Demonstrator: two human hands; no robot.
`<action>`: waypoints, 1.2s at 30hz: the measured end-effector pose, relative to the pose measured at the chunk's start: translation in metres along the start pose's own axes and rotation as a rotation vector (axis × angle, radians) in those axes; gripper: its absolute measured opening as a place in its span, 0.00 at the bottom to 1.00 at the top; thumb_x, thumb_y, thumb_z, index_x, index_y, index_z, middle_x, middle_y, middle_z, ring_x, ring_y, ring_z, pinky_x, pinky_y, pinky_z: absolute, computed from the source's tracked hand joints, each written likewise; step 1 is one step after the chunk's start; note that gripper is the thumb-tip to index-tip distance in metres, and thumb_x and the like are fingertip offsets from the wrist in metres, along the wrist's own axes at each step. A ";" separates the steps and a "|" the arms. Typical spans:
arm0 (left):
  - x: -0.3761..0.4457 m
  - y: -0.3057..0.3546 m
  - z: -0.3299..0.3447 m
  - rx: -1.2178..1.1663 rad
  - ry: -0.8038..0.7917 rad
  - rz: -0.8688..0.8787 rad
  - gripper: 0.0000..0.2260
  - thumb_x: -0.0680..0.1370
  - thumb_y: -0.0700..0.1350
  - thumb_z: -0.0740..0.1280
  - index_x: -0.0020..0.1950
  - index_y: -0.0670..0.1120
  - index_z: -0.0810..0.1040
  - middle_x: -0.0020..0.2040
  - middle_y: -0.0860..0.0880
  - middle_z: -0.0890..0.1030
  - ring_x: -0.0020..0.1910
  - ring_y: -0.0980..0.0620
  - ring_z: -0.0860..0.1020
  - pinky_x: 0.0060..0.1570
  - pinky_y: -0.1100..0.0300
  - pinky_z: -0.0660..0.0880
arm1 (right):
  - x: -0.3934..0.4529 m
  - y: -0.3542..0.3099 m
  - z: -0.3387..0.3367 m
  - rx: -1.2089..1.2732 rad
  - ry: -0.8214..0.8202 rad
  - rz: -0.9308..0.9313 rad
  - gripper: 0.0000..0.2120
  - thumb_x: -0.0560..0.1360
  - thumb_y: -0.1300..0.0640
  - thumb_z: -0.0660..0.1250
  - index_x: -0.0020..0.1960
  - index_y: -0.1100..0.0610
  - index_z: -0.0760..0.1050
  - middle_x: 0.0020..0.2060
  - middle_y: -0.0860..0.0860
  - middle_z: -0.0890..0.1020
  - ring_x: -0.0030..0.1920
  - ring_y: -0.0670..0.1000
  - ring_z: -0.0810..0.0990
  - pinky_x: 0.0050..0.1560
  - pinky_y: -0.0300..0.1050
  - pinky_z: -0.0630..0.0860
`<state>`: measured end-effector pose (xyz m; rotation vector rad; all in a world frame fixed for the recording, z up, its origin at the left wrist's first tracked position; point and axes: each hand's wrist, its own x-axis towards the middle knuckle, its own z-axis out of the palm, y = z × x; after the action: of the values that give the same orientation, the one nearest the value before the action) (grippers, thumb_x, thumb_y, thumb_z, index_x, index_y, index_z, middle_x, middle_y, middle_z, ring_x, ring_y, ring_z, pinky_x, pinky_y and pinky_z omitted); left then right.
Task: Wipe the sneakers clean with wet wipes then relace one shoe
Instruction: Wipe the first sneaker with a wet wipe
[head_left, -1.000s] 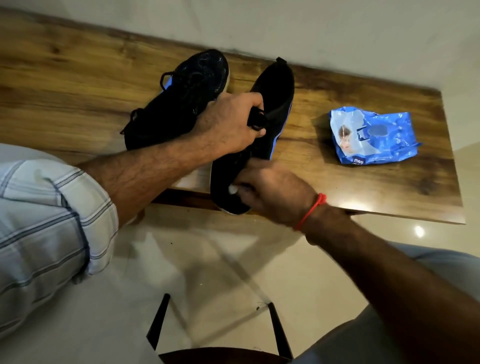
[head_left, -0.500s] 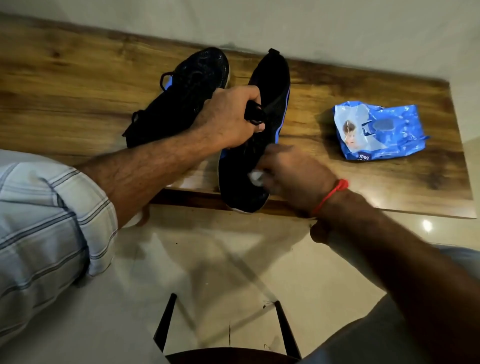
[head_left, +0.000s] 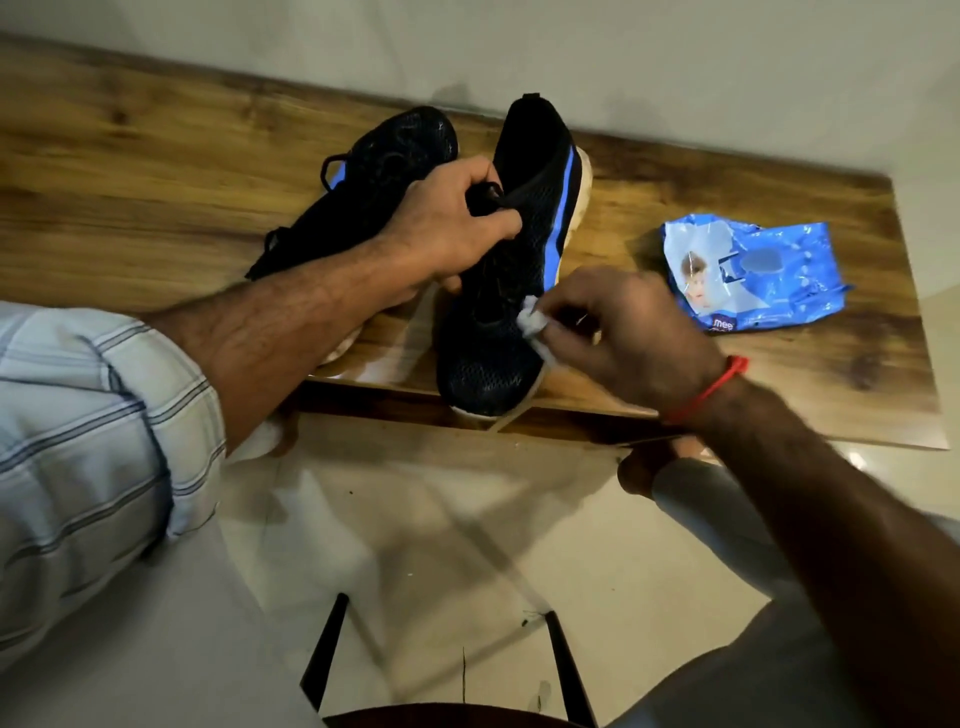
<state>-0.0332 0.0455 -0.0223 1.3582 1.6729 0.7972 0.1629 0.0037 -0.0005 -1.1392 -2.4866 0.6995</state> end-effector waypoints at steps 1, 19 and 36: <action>0.001 -0.001 0.000 0.005 -0.001 -0.002 0.06 0.75 0.45 0.72 0.48 0.50 0.77 0.39 0.53 0.78 0.23 0.62 0.75 0.20 0.62 0.72 | -0.003 -0.012 0.007 -0.001 -0.047 -0.070 0.07 0.74 0.55 0.69 0.46 0.58 0.83 0.39 0.52 0.82 0.39 0.47 0.77 0.45 0.41 0.74; -0.002 -0.001 -0.001 -0.014 -0.036 0.003 0.08 0.74 0.44 0.71 0.43 0.53 0.73 0.35 0.53 0.76 0.28 0.58 0.76 0.22 0.61 0.72 | 0.000 -0.005 0.001 -0.216 -0.068 -0.068 0.10 0.73 0.54 0.65 0.46 0.57 0.83 0.40 0.54 0.79 0.40 0.57 0.79 0.41 0.54 0.77; -0.003 0.002 0.002 0.015 -0.027 -0.014 0.06 0.74 0.45 0.71 0.45 0.53 0.74 0.34 0.53 0.76 0.28 0.56 0.76 0.22 0.61 0.73 | -0.004 0.011 -0.015 -0.103 0.059 0.025 0.05 0.75 0.58 0.69 0.48 0.56 0.82 0.41 0.53 0.82 0.39 0.52 0.80 0.46 0.45 0.74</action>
<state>-0.0302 0.0428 -0.0212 1.3606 1.6690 0.7566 0.1788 0.0115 0.0058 -1.2110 -2.4880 0.5426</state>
